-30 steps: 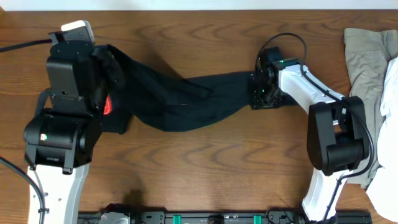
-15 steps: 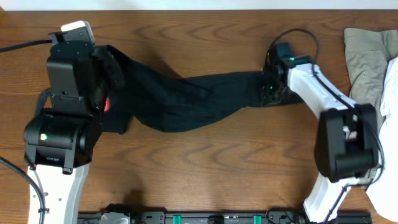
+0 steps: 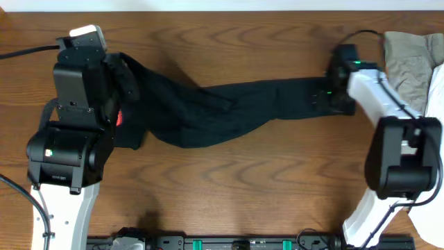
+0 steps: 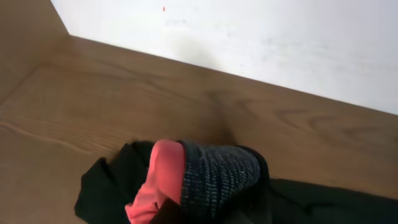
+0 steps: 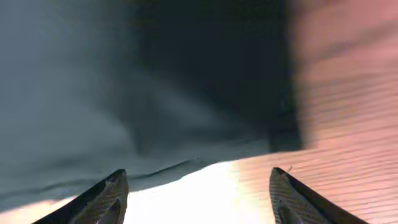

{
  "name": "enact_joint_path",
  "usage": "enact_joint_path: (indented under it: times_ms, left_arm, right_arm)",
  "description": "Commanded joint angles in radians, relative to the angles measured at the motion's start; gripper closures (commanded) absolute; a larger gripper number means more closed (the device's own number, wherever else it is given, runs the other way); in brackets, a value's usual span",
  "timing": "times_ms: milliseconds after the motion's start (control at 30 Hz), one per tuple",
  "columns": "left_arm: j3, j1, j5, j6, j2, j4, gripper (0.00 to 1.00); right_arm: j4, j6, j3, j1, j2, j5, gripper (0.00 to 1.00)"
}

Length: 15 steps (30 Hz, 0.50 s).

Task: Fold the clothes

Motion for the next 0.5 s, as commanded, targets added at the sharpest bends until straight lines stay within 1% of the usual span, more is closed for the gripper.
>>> enact_joint_path:
  times_ms: [0, 133, 267, 400, 433, 467]
  left_arm:
    - [0.034, 0.003, -0.026, 0.018, -0.014, 0.005, 0.94]
    - [0.034, 0.003, -0.026, 0.017, -0.014, 0.005, 0.94]
    - [0.034, 0.003, -0.026, 0.017, -0.014, 0.005, 0.94]
    - [0.034, 0.003, -0.026, 0.016, -0.014, 0.005, 0.93]
    - [0.034, 0.003, -0.025, 0.016, -0.014, 0.005, 0.94]
    - [0.034, 0.003, -0.026, 0.016, -0.014, 0.005, 0.94]
  right_arm:
    - [0.027, -0.013, -0.001, -0.098, 0.003, -0.109, 0.31]
    - [0.06, -0.018, -0.001, -0.177, 0.026, -0.208, 0.32]
    - [0.077, -0.018, -0.001, -0.199, 0.072, -0.264, 0.35]
    - [0.085, -0.018, -0.001, -0.191, 0.119, -0.326, 0.43]
    - [0.087, -0.018, -0.001, -0.19, 0.129, -0.336, 0.46]
    - [0.088, -0.017, -0.001, -0.189, 0.136, -0.341, 0.53]
